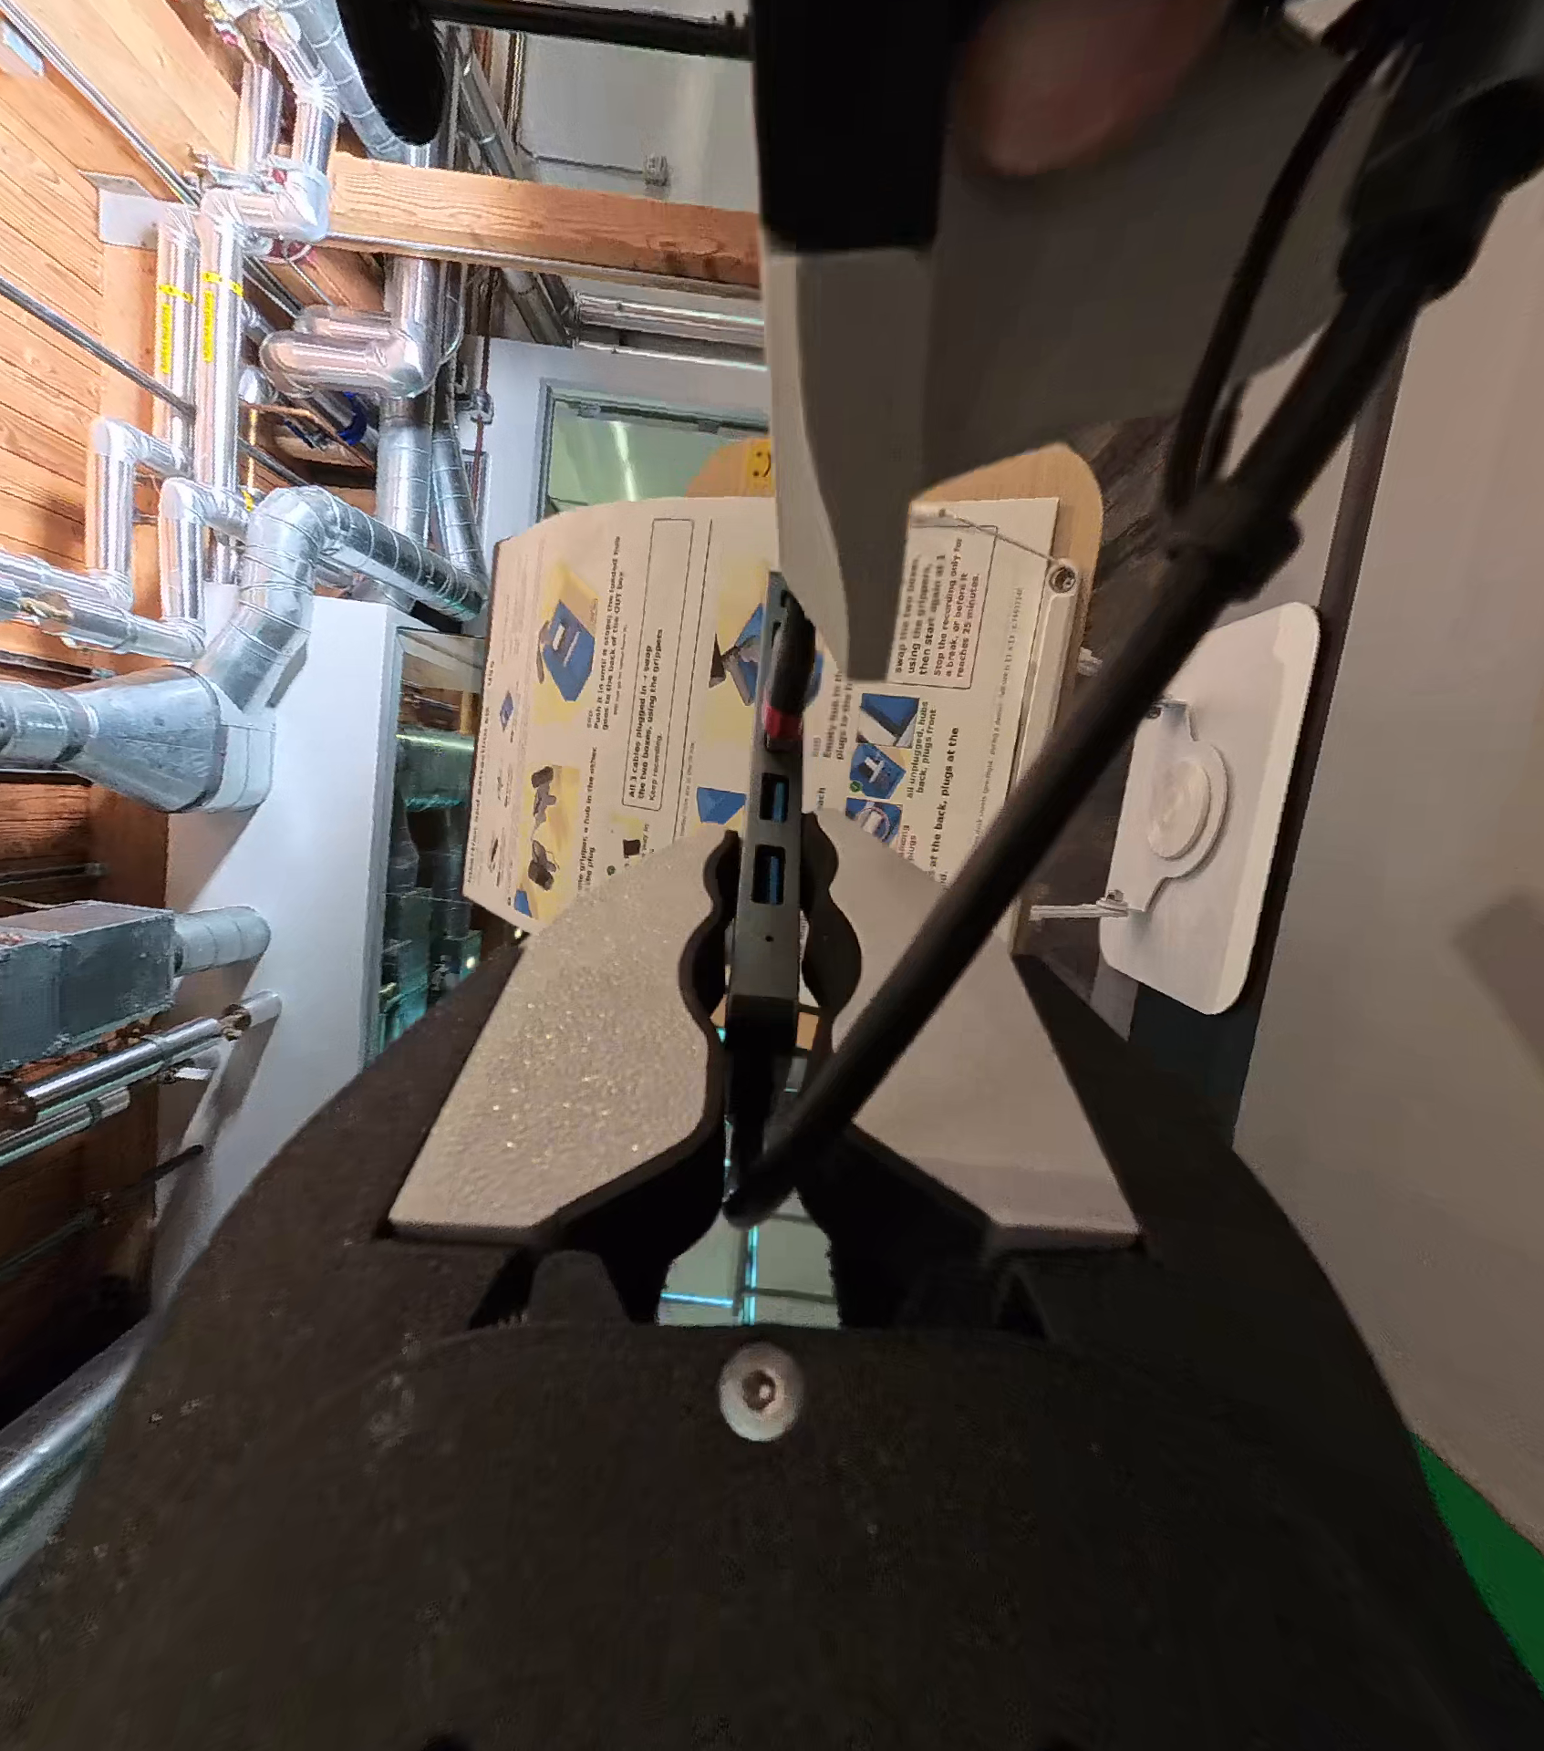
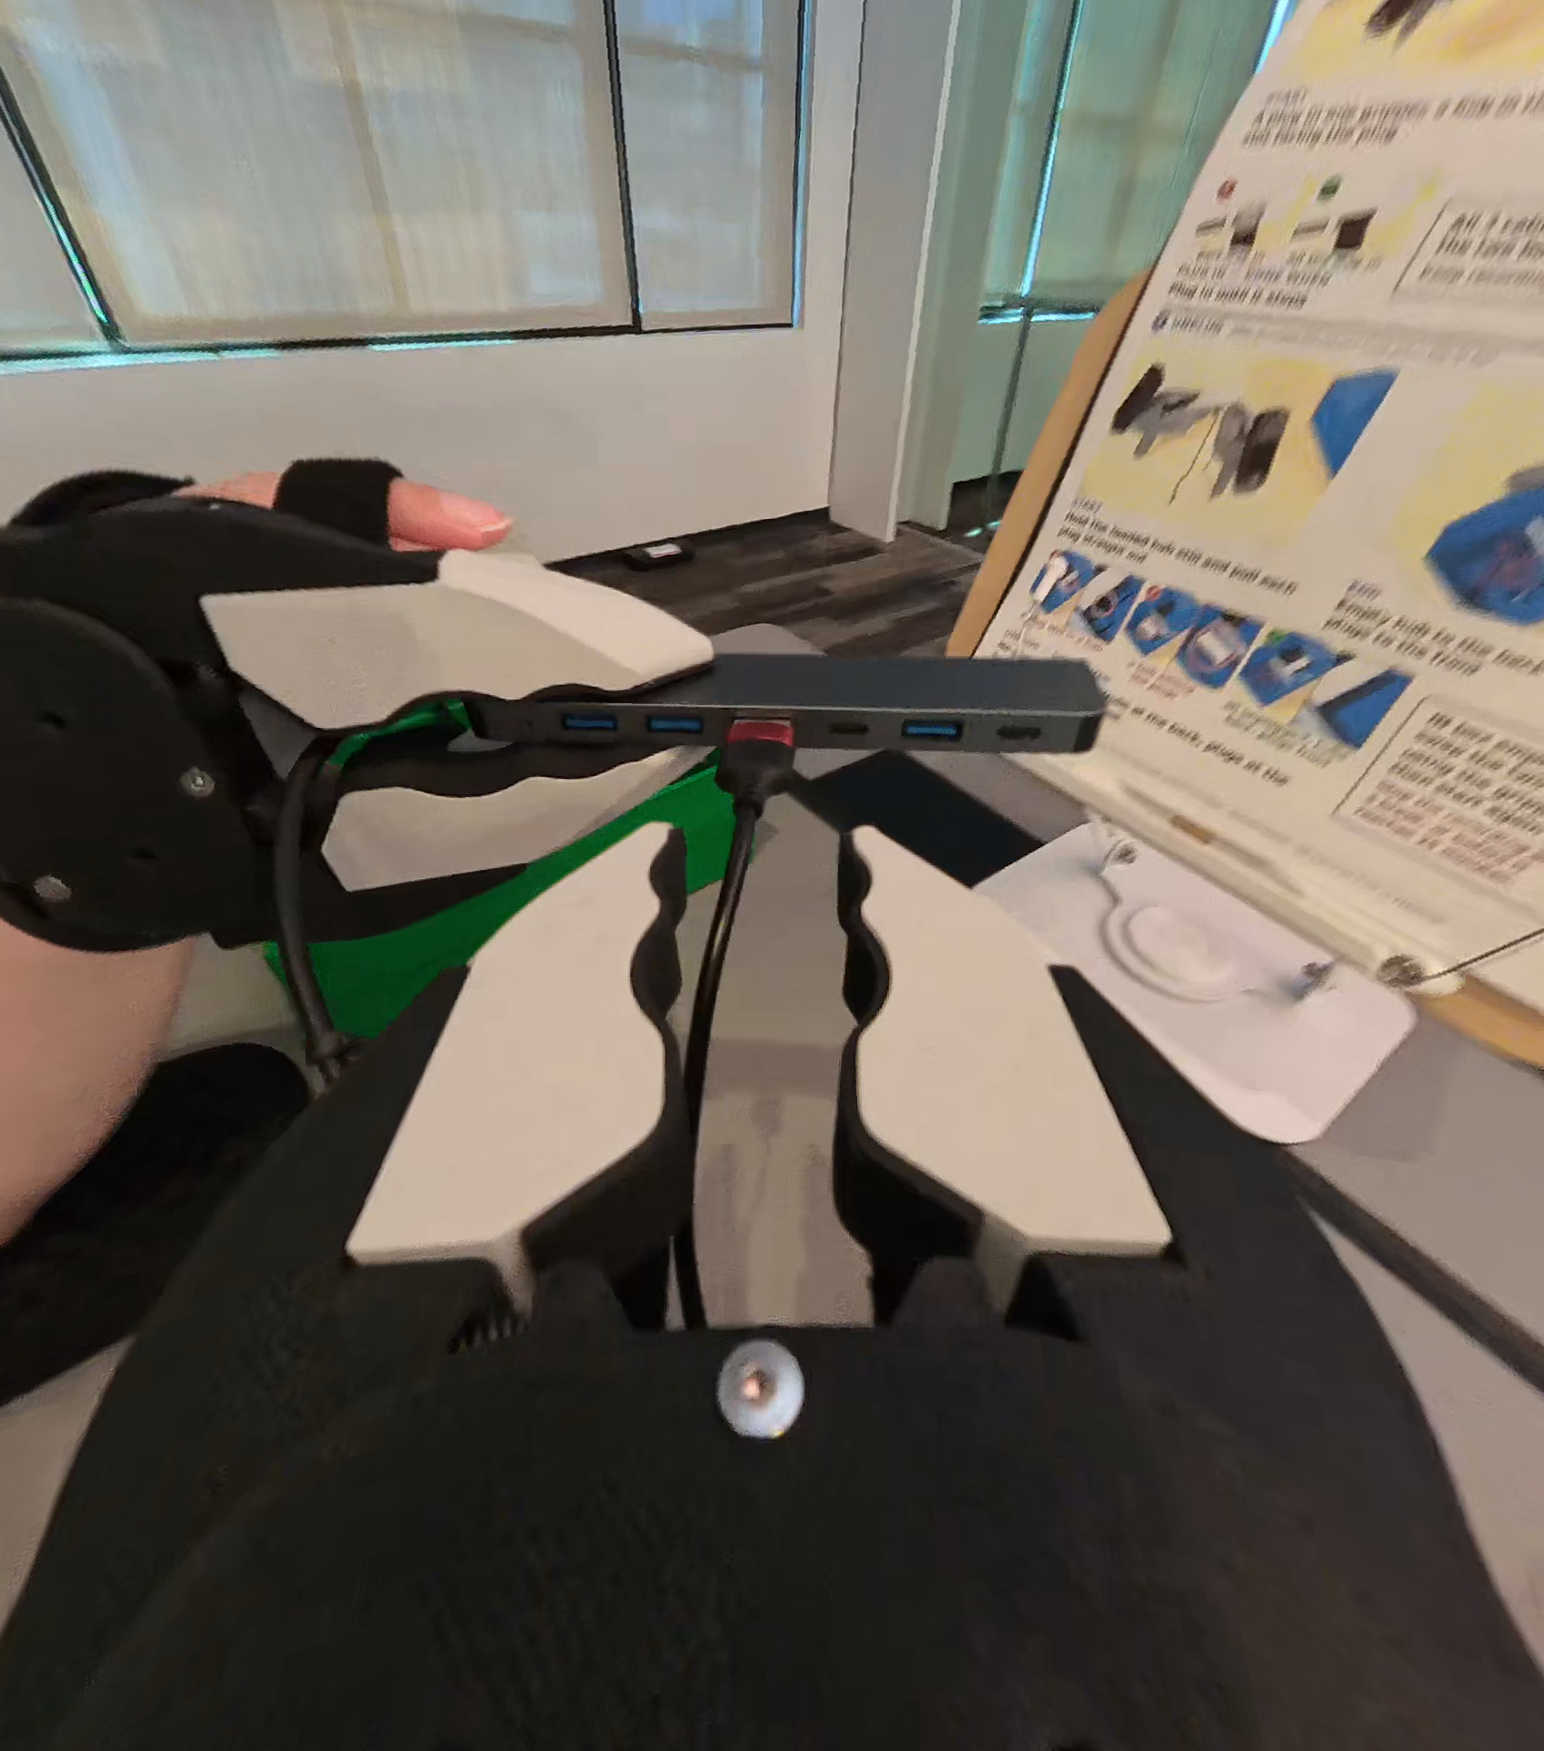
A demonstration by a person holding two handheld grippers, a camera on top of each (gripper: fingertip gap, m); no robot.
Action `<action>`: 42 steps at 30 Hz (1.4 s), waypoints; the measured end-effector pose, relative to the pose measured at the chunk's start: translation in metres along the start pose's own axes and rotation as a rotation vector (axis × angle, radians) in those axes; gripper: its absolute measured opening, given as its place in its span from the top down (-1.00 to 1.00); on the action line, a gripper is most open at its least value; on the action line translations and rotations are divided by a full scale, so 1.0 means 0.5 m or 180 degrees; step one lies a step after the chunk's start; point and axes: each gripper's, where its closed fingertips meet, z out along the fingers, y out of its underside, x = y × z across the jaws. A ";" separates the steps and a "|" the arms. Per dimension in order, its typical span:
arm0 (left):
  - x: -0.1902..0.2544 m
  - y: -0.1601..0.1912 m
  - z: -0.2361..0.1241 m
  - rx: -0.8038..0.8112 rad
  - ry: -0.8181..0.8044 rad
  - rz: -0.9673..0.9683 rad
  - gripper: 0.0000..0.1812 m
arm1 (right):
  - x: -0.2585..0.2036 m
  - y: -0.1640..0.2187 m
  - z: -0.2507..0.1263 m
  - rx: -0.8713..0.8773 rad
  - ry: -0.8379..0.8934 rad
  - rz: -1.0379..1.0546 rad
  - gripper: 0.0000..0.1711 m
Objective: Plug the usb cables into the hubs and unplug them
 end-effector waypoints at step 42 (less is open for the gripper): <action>-0.064 -0.084 -0.002 0.1179 0.0557 -0.3529 0.63 | 0.010 -0.079 -0.058 0.1150 0.0796 -0.0820 0.81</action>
